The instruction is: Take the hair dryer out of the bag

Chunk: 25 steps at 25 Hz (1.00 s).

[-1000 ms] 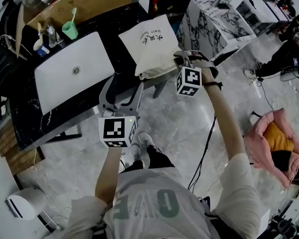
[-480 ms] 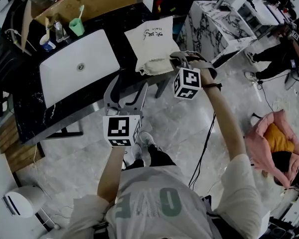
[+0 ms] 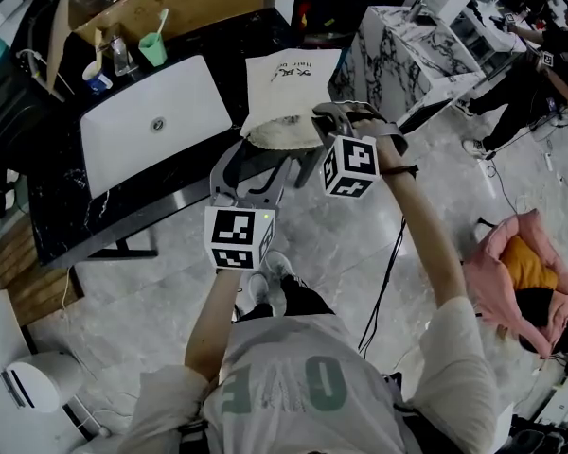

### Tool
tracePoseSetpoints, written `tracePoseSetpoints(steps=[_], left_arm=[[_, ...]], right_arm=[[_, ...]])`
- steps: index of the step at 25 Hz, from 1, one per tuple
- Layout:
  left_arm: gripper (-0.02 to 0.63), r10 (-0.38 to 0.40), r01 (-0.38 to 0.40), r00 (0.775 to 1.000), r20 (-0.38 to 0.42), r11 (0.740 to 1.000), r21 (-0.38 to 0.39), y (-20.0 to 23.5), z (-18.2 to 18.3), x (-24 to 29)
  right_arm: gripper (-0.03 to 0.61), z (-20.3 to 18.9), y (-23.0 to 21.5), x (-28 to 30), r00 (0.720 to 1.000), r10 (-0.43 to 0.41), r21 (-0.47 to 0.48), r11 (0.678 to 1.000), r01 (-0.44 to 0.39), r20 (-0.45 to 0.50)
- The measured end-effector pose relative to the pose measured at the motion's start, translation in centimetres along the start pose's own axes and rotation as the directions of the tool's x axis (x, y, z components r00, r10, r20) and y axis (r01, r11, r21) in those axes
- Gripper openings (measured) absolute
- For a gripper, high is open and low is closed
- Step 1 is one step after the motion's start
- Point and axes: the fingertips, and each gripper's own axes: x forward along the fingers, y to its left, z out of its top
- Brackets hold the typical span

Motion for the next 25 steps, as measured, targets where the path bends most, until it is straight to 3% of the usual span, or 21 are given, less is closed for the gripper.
tracePoseSetpoints(steps=[5,9,14,18,25], left_arm=[[0.304,-0.081,0.086,0.994,-0.076,0.994,0.060,-2.6,-1.4,3.9],[0.304,-0.154,0.158,0.977,-0.149,0.987,0.019,-4.2,-3.1,7.2],[0.302,-0.173,0.177,0.967,-0.185,0.984,0.006,-4.8,-3.8,10.2],[0.275,-0.221,0.228,0.946,-0.236,0.974,0.001,-5.6,-4.6,11.3],[0.273,-0.145,0.153,0.943,-0.300,0.988,0.004,-3.6,-6.1,13.9]], right_arm=[[0.041,0.2,-0.6,-0.8,1.000,-0.018,0.030,0.999,0.018,0.008],[0.041,-0.1,-0.9,-1.2,1.000,-0.026,0.062,0.998,0.025,0.018],[0.041,-0.5,-1.1,-1.4,0.999,-0.035,0.094,0.995,0.032,0.028],[0.041,-0.6,-1.8,-1.6,0.998,-0.051,0.144,0.989,0.044,0.044],[0.041,-1.1,-2.3,-2.0,0.996,-0.056,0.195,0.980,0.040,0.075]])
